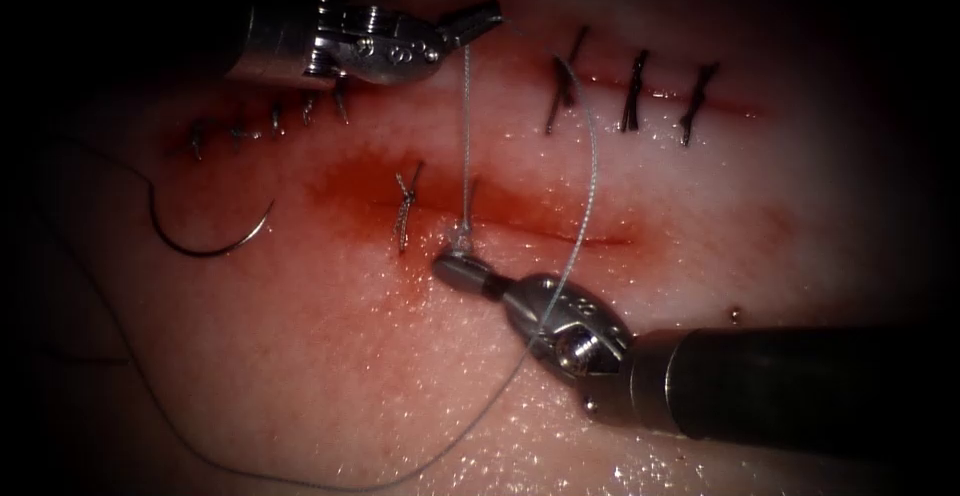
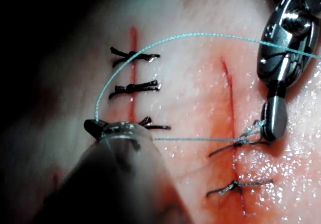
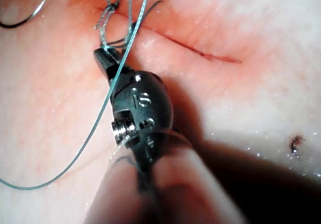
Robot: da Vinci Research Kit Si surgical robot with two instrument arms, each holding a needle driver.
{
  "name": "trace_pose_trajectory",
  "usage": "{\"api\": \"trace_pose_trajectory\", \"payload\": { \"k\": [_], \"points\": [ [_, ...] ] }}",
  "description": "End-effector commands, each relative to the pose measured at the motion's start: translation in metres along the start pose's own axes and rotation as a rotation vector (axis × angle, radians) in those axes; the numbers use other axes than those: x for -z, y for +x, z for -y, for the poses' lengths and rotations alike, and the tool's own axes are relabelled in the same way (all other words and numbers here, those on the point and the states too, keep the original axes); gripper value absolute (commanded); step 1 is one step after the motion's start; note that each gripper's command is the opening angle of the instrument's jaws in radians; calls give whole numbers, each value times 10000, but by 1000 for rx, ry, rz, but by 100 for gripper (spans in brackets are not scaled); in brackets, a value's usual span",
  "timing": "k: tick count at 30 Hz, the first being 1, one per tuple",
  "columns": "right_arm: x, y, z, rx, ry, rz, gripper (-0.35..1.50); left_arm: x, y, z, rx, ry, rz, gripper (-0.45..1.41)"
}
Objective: Wound Closure
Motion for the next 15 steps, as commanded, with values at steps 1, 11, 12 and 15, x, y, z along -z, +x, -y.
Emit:
{"api": "trace_pose_trajectory", "payload": {
  "k": [1,11,12,15],
  "points": [
    [-5,-14,1,6,0,2,-35,-15,-2,10,-12,32,12,-45],
    [-12,-18,-9,27,-5,7,-35,-69,-26,54,-94,97,91,-45],
    [-12,-21,-9,29,-4,13,-35,-74,-29,54,-98,101,93,-45],
    [-9,-27,-7,34,3,28,-35,-86,-40,58,-118,132,97,-45]
  ]
}}
